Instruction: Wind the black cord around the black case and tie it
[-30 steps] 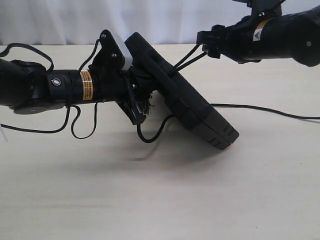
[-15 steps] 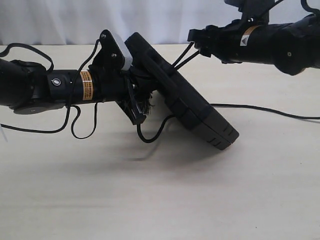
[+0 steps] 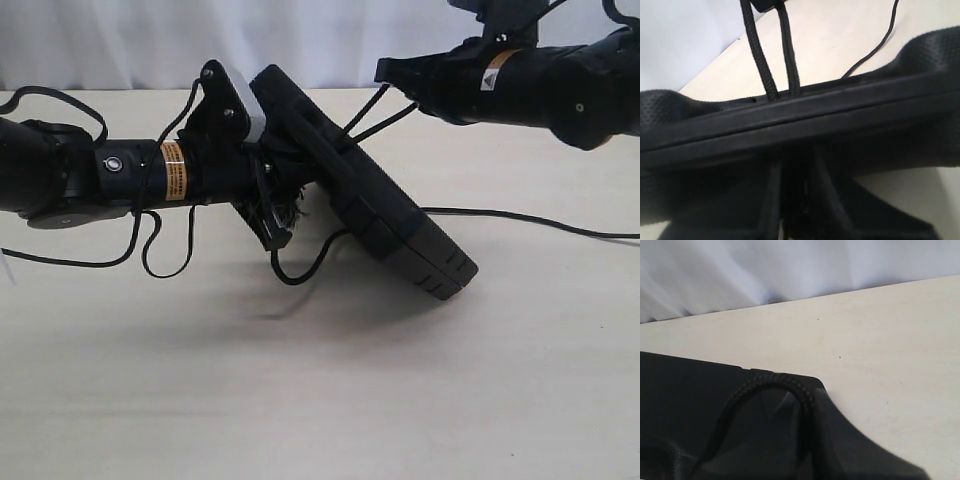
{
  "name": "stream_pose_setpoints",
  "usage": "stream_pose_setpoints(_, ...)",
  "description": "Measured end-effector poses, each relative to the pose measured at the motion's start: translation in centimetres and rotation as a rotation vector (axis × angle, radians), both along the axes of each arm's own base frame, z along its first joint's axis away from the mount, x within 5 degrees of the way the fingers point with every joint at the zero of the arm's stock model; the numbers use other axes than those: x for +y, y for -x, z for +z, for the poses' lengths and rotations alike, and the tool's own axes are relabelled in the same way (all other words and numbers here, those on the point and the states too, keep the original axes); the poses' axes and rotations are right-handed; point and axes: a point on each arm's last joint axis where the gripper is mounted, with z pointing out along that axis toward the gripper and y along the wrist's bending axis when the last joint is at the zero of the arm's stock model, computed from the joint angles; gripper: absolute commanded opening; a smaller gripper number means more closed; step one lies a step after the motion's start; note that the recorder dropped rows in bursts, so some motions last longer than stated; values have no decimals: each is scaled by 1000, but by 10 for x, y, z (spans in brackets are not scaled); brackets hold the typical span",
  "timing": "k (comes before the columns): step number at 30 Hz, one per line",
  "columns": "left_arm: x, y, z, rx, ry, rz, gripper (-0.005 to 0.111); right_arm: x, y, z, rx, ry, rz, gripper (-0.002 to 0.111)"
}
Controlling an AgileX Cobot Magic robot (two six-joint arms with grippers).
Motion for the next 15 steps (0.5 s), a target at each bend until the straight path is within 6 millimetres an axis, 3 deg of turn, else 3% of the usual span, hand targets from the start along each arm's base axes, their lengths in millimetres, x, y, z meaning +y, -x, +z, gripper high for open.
stream_pose_setpoints(3, 2, 0, 1, 20, -25, 28, 49, -1, 3, 8, -18, 7, 6, 4)
stream_pose_setpoints(6, 8, 0, 10, 45, -55, 96, 57, -3, 7, 17, -39, 15, 11, 4)
stream_pose_setpoints(11, 21, 9, 50, 61, -51, 233, 57, -4, 10, 22, -41, 32, 16, 4)
stream_pose_setpoints(13, 24, 18, 78, 49, 23, 271, 57, -4, 10, 22, -39, 39, 19, 4)
stream_pose_setpoints(15, 23, 20, 84, 48, 60, 257, 57, -4, 10, 21, -36, 54, 26, 4)
